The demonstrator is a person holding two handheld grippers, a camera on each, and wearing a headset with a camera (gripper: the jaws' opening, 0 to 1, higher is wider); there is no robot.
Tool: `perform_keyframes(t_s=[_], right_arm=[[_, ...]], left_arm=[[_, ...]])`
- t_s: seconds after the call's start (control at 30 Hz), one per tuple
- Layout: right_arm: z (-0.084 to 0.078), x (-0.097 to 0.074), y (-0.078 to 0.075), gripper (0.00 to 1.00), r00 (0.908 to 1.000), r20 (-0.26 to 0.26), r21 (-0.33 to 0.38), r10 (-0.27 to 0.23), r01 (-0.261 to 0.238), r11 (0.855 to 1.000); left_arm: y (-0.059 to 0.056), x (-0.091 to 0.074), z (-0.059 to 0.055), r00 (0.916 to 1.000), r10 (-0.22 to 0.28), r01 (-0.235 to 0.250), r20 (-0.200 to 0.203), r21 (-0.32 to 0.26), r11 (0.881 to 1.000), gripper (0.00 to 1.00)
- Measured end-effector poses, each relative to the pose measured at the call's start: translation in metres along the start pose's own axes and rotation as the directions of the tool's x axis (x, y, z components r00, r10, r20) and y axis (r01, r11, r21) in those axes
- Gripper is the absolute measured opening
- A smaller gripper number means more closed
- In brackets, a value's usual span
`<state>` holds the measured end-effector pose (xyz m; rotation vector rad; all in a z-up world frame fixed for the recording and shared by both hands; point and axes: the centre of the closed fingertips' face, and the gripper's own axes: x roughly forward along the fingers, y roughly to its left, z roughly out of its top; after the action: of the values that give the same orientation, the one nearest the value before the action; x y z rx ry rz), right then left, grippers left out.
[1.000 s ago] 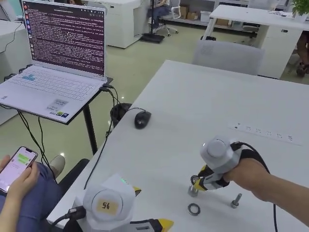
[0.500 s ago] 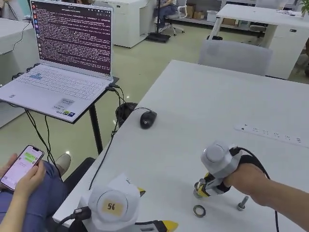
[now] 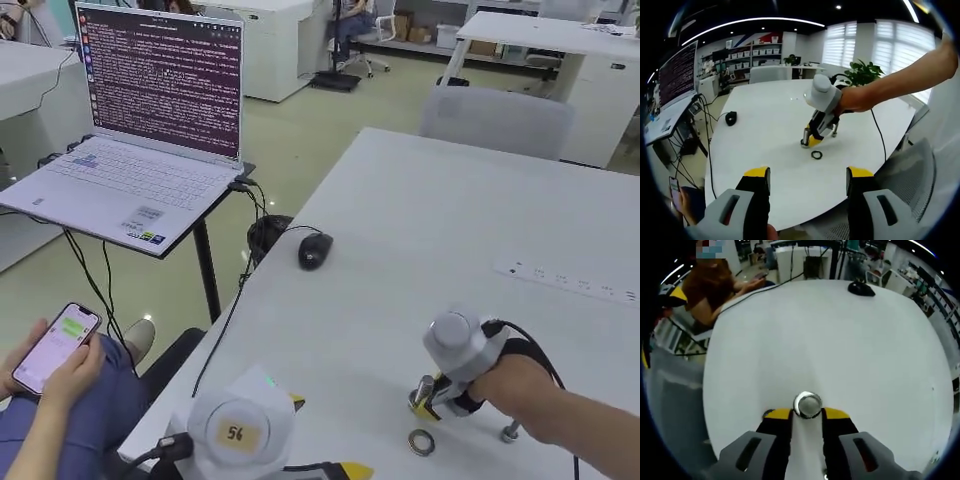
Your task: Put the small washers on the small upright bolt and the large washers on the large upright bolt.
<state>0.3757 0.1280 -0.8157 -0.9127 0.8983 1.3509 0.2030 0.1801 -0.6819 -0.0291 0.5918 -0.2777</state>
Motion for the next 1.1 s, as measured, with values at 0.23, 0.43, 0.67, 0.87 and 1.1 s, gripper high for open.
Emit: perform_keyframes(t_s=[0.23,0.43,0.67,0.87,1.1], right_arm=[[-0.015,-0.006,0.014,0.24,0.9999,0.013,0.039,0.01,-0.011,0.999],[-0.03,-0.008,0.027,0.24,0.9997,0.012,0.04,0.02,-0.02,0.999],[-0.045,-0.008,0.048,0.24,0.999,0.009,0.014,0.043,-0.043,0.999],[-0.046,-0.009,0.056,0.24,0.9982,0.032,-0.022,0.05,-0.049,0.999],[-0.036,-0.005,0.062,0.26,0.9962,0.041,-0.12,0.077,-0.071,0.99]], left_arm=[[-0.001,0.001,0.0,1.0,-0.003,0.003,-0.001,0.005,1.0,0.61],[-0.002,0.001,0.0,1.0,-0.009,0.009,0.001,0.006,1.0,0.61],[-0.004,0.001,0.0,1.0,-0.009,0.009,0.002,0.006,1.0,0.61],[-0.003,0.001,-0.002,1.0,-0.008,0.008,0.002,0.004,1.0,0.61],[-0.008,0.002,-0.002,0.9999,-0.015,0.015,-0.002,0.01,1.0,0.61]])
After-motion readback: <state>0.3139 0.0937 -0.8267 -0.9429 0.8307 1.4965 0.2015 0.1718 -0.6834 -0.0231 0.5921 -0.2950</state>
